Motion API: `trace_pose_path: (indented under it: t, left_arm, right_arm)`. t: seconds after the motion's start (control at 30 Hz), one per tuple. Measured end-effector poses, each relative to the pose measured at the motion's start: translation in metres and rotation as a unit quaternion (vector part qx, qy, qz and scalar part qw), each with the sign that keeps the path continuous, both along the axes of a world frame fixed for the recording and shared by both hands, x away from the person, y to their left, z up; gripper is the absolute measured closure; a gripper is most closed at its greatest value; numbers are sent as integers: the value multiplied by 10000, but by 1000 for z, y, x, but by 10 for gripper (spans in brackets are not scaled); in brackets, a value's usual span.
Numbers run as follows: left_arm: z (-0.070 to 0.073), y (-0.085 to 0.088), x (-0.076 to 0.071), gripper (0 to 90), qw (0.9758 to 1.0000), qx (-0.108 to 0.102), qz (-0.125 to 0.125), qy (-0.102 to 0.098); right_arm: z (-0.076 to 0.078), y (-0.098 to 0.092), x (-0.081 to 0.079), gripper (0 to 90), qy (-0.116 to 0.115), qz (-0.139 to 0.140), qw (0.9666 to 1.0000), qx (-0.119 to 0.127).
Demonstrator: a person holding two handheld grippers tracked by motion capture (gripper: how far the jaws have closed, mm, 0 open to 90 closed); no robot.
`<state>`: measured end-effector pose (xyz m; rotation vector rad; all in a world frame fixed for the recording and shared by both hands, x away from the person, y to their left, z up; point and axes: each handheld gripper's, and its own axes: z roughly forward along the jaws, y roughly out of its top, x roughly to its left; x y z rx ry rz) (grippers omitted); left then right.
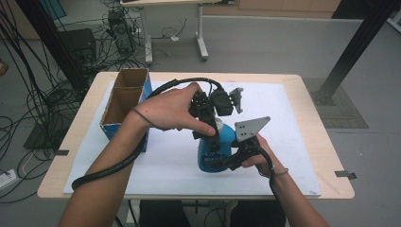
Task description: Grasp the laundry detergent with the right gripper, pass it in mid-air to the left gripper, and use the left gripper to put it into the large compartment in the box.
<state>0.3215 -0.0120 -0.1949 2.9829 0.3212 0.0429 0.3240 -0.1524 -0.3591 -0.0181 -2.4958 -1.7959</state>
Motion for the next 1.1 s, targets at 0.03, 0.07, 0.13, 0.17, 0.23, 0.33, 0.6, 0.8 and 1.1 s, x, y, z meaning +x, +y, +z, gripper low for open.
trace_pose_path:
  t: [0.03, 0.07, 0.13, 0.17, 0.23, 0.33, 0.6, 0.8, 1.1]
  left_arm:
    - [0, 0, 0, 88, 10000, 2, 2, 5]
    - [0, 0, 0, 88, 10000, 0, 1, 0]
    - [0, 0, 0, 88, 10000, -15, 36, -6]
    - [0, 0, 0, 88, 10000, -31, 38, -7]
    - [0, 0, 0, 87, 10000, -10, 29, -11]
    - [1, 0, 0, 87, 10000, -11, 9, -10]
    - [1, 1, 0, 87, 10000, -2, 12, -15]
    - [2, 0, -1, 87, 10000, -24, 23, -21]
    - [2, 0, -1, 83, 10000, -69, -15, -3]
  right_arm:
    - [0, 0, 0, 417, 2, -4, 10000, -3]
    - [0, 0, 0, 417, -2, -9, 10000, -9]
    - [0, 0, 0, 417, 0, -4, 10000, -9]
    - [0, 0, 0, 417, 3, -6, 10000, -7]
    - [0, 0, 0, 417, 0, 3, 10000, -1]
    - [0, 0, 0, 417, -7, 5, 10000, -5]
    - [0, 1, 0, 417, -10, -7, 10000, -11]
    - [0, 1, 0, 418, -15, 7, 10000, -17]
    - [0, 2, -1, 418, -14, 25, 10000, -23]
